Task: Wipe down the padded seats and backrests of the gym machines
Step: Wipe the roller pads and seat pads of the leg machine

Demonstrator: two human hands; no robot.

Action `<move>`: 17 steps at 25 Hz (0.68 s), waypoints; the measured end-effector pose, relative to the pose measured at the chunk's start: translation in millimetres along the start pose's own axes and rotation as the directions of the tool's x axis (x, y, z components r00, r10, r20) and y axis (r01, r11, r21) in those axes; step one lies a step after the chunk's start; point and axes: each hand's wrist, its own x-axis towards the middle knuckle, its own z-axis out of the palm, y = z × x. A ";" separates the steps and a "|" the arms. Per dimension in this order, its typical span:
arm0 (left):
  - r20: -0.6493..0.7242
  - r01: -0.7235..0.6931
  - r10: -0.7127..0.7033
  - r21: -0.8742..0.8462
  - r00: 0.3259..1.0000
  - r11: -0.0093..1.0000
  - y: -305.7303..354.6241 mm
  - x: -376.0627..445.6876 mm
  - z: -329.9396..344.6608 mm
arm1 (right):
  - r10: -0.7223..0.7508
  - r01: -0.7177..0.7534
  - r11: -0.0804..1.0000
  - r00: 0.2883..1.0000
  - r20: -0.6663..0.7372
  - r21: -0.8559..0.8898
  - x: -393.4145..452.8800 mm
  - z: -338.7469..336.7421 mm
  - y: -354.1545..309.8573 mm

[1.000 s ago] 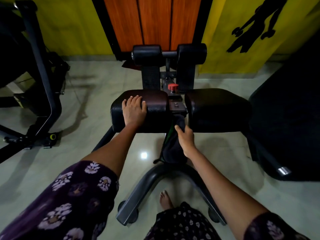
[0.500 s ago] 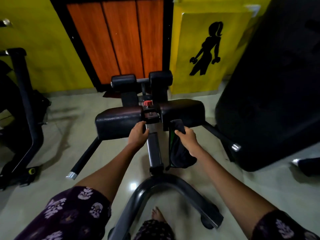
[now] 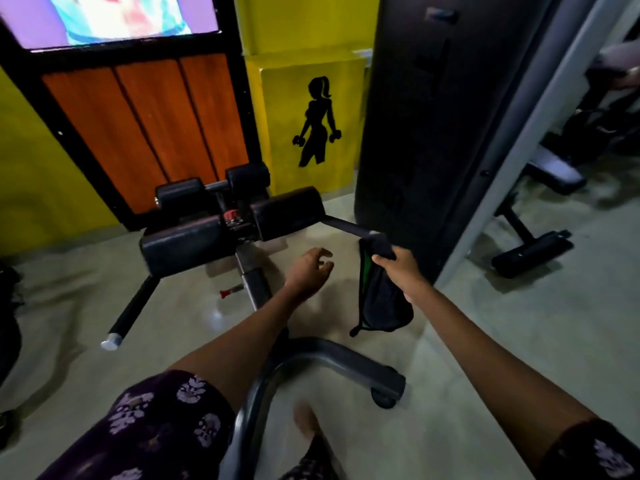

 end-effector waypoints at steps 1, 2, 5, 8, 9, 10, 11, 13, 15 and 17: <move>0.020 -0.018 0.017 0.016 1.000 1.000 15.2 -4.6 9.9 | 0.001 -0.001 1.000 0.999 -0.038 0.005 -14.3 -17.9 3.9; 0.038 -0.037 0.036 0.035 0.999 0.999 31.2 -8.2 20.8 | -0.002 0.003 1.000 0.997 -0.079 0.012 -27.8 -36.6 7.8; 0.115 -0.127 0.120 0.048 0.986 0.991 81.2 -16.6 57.9 | 0.027 -0.023 0.999 0.979 -0.203 0.025 -57.5 -91.3 24.1; 0.230 -0.245 0.236 0.013 0.944 0.969 131.8 -28.0 103.3 | 0.089 -0.077 0.996 0.940 -0.330 0.047 -87.0 -146.0 44.8; 0.272 -0.269 0.259 -0.003 0.927 0.963 147.6 -29.9 118.7 | 0.102 -0.087 0.995 0.921 -0.375 0.055 -95.6 -163.9 51.5; 0.312 -0.281 0.275 -0.025 0.910 0.959 163.4 -30.8 132.9 | 0.106 -0.086 0.994 0.903 -0.415 0.069 -103.4 -181.6 58.0; 0.344 -0.296 0.292 -0.042 0.892 0.954 179.3 -30.1 147.4 | 0.114 -0.083 0.993 0.886 -0.451 0.087 -110.1 -199.3 64.1; 0.383 -0.343 0.339 -0.062 0.859 0.937 210.6 -26.0 175.9 | 0.140 -0.099 0.989 0.854 -0.500 0.107 -118.6 -234.2 75.2; 0.412 -0.388 0.385 -0.079 0.826 0.918 242.7 -21.3 203.9 | 0.163 -0.127 0.986 0.825 -0.541 0.104 -121.3 -271.3 85.9; 0.449 -0.446 0.431 -0.077 0.783 0.891 276.7 -8.8 236.8 | 0.170 -0.139 0.985 0.797 -0.580 0.098 -119.5 -314.2 94.9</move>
